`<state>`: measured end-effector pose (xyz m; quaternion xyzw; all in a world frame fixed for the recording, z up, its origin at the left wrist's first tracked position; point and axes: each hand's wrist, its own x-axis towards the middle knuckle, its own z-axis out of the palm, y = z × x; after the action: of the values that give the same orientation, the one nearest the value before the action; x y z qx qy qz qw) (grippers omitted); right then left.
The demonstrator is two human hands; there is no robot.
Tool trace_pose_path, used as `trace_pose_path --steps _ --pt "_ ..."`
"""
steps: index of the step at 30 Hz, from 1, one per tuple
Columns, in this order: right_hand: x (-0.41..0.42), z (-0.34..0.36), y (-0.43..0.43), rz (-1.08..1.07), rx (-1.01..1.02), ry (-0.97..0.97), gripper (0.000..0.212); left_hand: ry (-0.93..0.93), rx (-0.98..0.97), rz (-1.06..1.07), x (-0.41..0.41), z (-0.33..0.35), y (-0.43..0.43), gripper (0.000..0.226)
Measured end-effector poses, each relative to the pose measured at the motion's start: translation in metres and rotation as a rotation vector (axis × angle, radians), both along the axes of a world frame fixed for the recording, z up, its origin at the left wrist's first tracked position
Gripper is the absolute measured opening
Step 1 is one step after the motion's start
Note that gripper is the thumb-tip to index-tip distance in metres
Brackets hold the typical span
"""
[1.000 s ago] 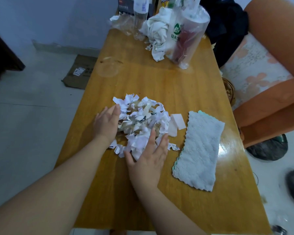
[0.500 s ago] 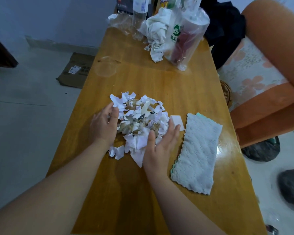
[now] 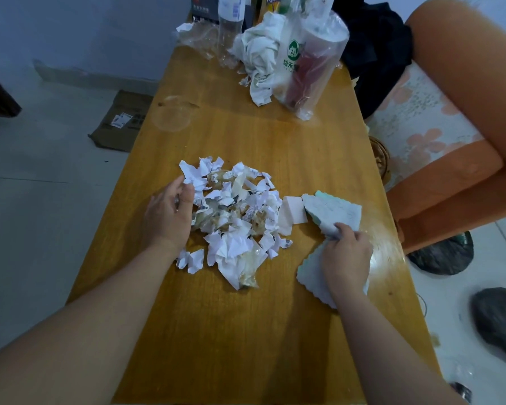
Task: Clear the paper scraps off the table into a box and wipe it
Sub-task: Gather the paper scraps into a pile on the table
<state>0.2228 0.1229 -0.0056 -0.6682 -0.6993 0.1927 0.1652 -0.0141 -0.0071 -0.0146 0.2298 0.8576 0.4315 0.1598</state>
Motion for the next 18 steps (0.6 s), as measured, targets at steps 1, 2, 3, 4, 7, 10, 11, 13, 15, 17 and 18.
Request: trace_pose_path --steps 1,2,3,4,7,10,11,13,15,17,18 --pt "0.002 0.004 0.009 -0.024 -0.011 0.039 0.039 -0.001 -0.002 0.0 0.0 0.0 0.0 0.053" --pt "0.002 0.01 0.017 -0.056 -0.005 0.084 0.038 -0.002 -0.003 0.003 0.0 0.0 0.0 0.052" --pt "0.001 0.017 0.025 -0.088 0.015 0.127 0.037 -0.002 0.0 0.005 0.001 0.001 0.001 0.052" --pt "-0.001 0.023 0.034 -0.109 0.051 0.155 0.037 -0.003 0.005 0.007 0.001 0.001 0.001 0.052" --pt "-0.014 0.04 0.054 -0.086 0.244 0.145 0.037 0.0 0.014 0.012 0.0 -0.002 0.002 0.057" --pt "-0.04 0.056 0.067 -0.019 0.377 0.147 0.038 0.002 0.014 0.017 -0.002 -0.003 0.002 0.067" --pt "-0.05 0.06 0.069 0.009 0.372 0.177 0.039 0.002 0.017 0.017 -0.002 -0.003 0.002 0.068" --pt "-0.074 0.069 0.071 0.063 0.308 0.297 0.039 -0.01 0.016 0.013 -0.001 -0.004 0.002 0.071" --pt "-0.095 0.074 0.068 0.13 0.267 0.396 0.042 -0.055 0.053 0.015 -0.001 -0.003 0.002 0.072" --pt "-0.113 0.075 0.063 0.2 0.243 0.449 0.046 -0.201 0.165 0.083 -0.005 0.004 0.006 0.065" --pt "-0.122 0.076 0.062 0.223 0.232 0.477 0.047 -0.292 0.225 0.134 -0.01 0.009 0.009 0.061"
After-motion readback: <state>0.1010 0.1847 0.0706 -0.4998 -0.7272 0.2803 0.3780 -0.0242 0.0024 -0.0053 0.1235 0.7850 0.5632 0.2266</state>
